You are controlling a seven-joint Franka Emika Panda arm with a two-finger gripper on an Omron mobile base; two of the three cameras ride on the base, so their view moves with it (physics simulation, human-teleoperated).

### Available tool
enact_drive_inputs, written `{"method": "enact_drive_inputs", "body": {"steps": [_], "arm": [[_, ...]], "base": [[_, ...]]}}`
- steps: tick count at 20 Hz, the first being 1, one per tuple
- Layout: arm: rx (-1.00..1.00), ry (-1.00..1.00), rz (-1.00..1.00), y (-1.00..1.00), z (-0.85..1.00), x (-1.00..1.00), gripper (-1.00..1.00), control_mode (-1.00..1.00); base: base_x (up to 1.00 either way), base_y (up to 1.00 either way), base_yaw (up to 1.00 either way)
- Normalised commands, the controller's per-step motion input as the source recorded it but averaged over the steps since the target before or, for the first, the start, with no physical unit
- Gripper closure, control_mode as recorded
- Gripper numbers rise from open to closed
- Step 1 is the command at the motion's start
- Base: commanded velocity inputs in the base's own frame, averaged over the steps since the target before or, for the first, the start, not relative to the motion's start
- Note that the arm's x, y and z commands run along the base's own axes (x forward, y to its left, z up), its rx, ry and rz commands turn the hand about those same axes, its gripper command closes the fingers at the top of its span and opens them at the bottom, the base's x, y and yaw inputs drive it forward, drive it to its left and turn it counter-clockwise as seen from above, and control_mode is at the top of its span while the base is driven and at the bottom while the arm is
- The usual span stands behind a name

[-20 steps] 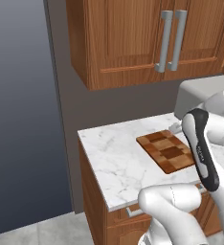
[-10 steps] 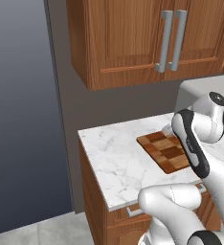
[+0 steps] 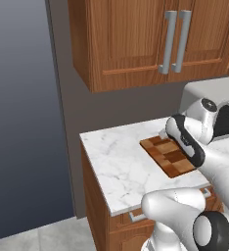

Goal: Move the cutting board and knife to the sink. Then move spray from the cabinet to the counter.

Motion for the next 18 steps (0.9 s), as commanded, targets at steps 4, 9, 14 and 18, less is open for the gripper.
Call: {"method": "enact_drive_inputs", "body": {"steps": [4, 9, 14, 18], "arm": [[0.0, 0.03, 0.01, 0.0, -0.21, 0.51, -1.0, -1.0], [0.0, 0.05, 0.03, 0.02, -0.19, 0.42, -1.0, -1.0], [0.0, 0.07, 0.06, 0.06, -0.28, 0.34, -1.0, -1.0], [0.0, 0.03, 0.09, 0.0, -0.37, 0.25, -1.0, -1.0]], "base": [[0.0, 0.0, 0.0], [0.0, 0.0, 0.0], [0.0, 0.0, 0.0], [0.0, 0.0, 0.0]]}}
